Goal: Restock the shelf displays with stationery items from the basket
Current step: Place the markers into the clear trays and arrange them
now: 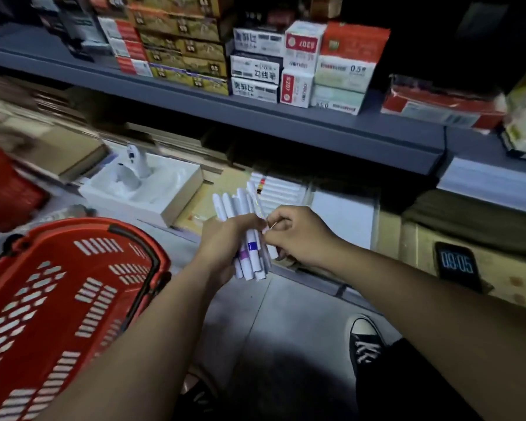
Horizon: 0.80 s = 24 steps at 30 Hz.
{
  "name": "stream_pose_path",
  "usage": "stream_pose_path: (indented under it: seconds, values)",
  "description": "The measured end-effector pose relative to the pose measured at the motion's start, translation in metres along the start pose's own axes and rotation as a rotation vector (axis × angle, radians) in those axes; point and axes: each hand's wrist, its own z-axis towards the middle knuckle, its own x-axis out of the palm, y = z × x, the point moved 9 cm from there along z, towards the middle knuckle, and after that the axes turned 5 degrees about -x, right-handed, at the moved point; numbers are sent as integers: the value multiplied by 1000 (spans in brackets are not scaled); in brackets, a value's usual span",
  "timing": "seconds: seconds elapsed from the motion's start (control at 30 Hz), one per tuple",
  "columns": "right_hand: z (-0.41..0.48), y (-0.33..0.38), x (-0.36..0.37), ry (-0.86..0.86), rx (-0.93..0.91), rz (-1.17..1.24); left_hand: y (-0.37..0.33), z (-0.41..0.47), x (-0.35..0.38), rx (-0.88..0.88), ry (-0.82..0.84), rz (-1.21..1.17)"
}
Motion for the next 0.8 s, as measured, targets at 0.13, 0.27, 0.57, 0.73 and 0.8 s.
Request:
stream_pose_path:
  seconds: [0.13, 0.27, 0.57, 0.73, 0.8]
  values:
    - [16, -28, -12, -62, 55, -10, 2, 31, 5, -29, -3, 76]
    - [35, -46, -33, -41, 6, -288, -1, 61, -22, -19, -121, 169]
    - [67, -78, -27, 64, -78, -589, 4, 93, -62, -19, -311, 371]
    - [71, -73, -27, 41, -116, -705, 15, 98, -40, -94, -153, 449]
    - [71, -71, -27, 42, -145, -740, 19, 98, -34, -140, -99, 489]
